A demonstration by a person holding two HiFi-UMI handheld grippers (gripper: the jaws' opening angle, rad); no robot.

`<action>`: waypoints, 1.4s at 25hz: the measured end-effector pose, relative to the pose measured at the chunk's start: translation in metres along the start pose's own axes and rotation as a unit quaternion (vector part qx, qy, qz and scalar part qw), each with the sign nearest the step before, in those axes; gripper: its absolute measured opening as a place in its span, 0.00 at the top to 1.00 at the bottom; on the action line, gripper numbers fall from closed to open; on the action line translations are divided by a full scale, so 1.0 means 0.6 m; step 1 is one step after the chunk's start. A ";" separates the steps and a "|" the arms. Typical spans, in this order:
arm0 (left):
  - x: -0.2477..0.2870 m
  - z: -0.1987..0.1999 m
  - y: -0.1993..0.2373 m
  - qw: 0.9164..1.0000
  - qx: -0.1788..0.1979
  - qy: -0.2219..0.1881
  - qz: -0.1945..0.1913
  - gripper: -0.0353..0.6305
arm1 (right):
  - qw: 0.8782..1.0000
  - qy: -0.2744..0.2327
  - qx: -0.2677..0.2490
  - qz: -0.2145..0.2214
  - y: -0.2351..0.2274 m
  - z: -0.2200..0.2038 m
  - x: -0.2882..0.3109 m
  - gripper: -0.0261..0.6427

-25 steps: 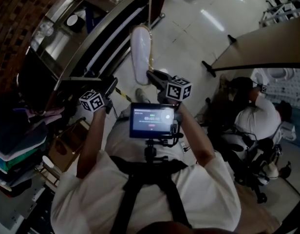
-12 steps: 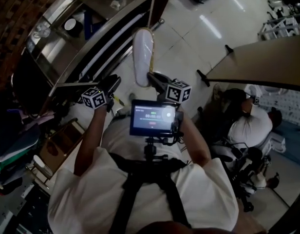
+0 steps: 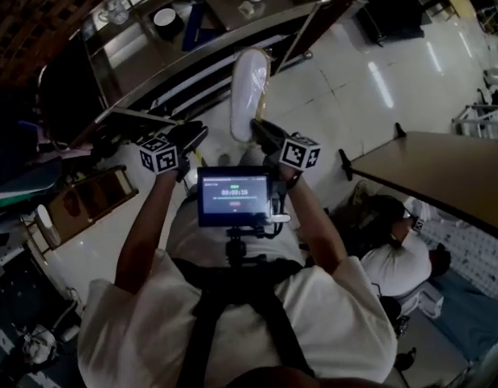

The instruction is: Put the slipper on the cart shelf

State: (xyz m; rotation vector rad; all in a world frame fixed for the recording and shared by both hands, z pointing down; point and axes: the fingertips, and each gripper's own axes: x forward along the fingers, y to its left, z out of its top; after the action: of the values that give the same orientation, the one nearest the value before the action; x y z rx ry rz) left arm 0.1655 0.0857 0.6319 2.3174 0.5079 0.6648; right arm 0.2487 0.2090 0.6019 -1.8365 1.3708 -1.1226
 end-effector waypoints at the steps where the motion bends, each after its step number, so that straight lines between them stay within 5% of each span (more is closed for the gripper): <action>1: -0.006 0.001 0.008 1.000 -0.010 -0.013 0.015 0.76 | 1.000 0.016 -0.005 0.007 -0.001 0.002 0.010 0.86; 11: 0.004 0.028 0.023 0.984 -0.072 -0.096 0.130 0.76 | 0.982 0.170 -0.076 0.040 -0.049 0.065 0.056 0.86; 35: 0.004 -0.021 0.025 0.945 -0.141 -0.171 0.242 0.76 | 0.932 0.351 -0.004 0.086 -0.171 -0.007 0.108 0.86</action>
State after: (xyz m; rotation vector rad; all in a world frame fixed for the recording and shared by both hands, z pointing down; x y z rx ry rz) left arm 0.1628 0.0828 0.6511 2.2190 -0.3121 0.4941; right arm 0.3001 0.1782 0.7077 -1.3147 1.8717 -1.7704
